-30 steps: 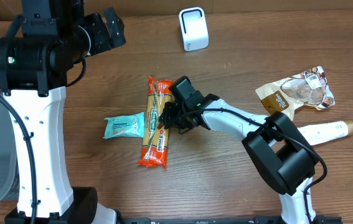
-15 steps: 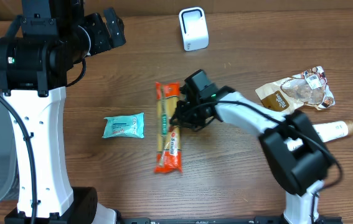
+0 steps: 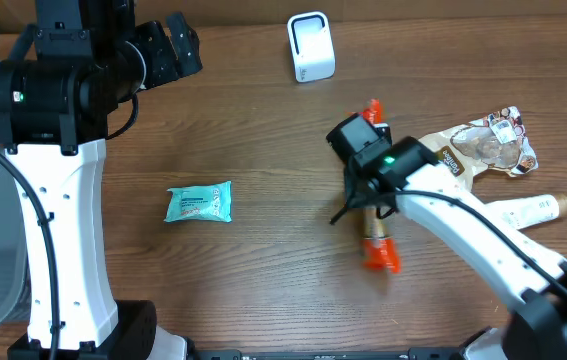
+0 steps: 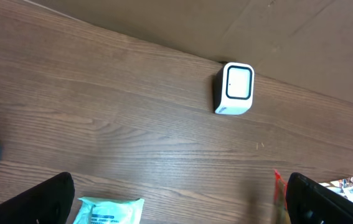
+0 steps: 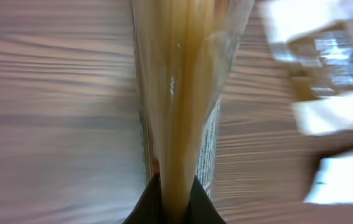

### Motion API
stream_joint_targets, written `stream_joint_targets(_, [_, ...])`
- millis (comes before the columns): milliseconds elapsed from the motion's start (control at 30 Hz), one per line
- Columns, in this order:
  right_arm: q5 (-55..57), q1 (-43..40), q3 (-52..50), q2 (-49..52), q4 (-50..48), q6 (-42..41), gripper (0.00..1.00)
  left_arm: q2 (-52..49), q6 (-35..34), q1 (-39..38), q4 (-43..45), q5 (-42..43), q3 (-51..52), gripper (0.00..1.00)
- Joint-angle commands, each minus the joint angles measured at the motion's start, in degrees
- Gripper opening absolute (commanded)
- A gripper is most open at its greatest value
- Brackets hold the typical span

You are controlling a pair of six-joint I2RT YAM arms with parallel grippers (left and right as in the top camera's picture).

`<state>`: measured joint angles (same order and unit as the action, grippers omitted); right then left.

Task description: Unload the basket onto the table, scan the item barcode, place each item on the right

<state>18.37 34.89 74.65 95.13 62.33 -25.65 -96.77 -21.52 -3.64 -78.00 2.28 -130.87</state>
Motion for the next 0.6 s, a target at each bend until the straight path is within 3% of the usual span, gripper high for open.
stream_joint_targets(0, [21.2, 0.1, 0.8, 3.9, 0.5, 0.5, 0.04, -0.3, -0.8, 0.2, 0.2, -0.4, -0.4, 0.99])
stream_joint_targets(200, [14.0, 1.4, 0.8, 8.6, -2.0, 6.2, 0.04, -0.3, -0.8, 0.2, 0.2, -0.4, -0.4, 1.0])
stream_joint_targets(433, [-9.1, 8.5, 0.8, 8.7, -9.0, 9.2, 0.56, -0.3, -0.8, 0.2, 0.2, -0.4, -0.4, 0.99])
stream_joint_targets(567, [-17.2, 13.6, 0.9, 8.7, -12.0, 11.6, 0.75, -0.3, -0.8, 0.2, 0.2, -0.4, -0.4, 1.0])
